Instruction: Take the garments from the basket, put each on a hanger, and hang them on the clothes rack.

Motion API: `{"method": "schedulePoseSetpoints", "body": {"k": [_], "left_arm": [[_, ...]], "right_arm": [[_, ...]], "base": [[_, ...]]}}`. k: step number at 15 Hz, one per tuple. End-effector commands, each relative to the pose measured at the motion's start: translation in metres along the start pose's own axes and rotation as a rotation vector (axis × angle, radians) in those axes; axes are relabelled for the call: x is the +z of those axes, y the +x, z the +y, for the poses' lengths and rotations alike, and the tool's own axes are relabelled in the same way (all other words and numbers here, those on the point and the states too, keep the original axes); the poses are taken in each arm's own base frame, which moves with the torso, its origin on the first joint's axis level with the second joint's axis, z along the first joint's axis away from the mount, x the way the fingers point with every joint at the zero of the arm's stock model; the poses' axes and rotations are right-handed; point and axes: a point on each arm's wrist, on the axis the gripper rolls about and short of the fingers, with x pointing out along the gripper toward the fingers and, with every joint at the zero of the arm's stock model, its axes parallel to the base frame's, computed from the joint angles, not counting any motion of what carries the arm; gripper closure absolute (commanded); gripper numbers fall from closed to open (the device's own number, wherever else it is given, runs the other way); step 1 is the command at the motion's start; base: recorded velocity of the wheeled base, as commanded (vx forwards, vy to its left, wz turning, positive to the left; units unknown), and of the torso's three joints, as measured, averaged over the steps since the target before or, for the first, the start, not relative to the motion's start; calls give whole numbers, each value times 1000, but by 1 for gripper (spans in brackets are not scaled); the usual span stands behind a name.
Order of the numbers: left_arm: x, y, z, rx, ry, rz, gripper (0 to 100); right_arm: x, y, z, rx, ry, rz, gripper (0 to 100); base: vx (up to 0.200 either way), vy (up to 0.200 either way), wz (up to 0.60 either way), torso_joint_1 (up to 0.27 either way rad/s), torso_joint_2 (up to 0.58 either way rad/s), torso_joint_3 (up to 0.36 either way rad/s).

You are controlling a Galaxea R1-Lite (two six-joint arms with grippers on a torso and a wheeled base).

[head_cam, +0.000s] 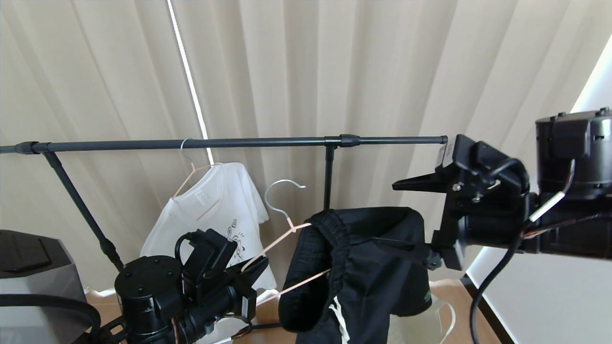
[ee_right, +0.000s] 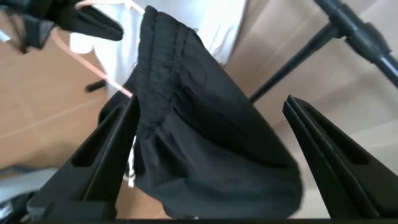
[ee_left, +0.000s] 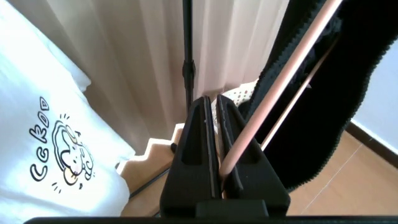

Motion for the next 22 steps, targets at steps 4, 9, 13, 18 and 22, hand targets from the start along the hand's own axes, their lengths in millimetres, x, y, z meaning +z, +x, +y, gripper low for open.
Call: {"method": "schedulePoseSetpoints", "body": {"k": [4, 9, 13, 18, 22], "left_arm": [[-3, -14, -1, -65, 29, 23, 100], [-3, -16, -3, -72, 32, 23, 100], [-1, -17, -3, -75, 33, 15, 100], [-1, -16, -3, -73, 34, 12, 100], [0, -16, -4, -74, 35, 9, 100]], "right_arm": [[16, -5, -44, 224, -46, 128, 0], [-1, 46, -30, 402, -10, 223, 0], [-6, 71, -28, 440, -3, 246, 0], [3, 93, -20, 485, -29, 233, 0], [6, 108, -16, 499, -35, 237, 0]], "base": [[0, 0, 0, 0, 0, 0], [0, 0, 0, 0, 0, 0], [0, 0, 0, 0, 0, 0], [0, 0, 0, 0, 0, 0], [0, 0, 0, 0, 0, 0]]}}
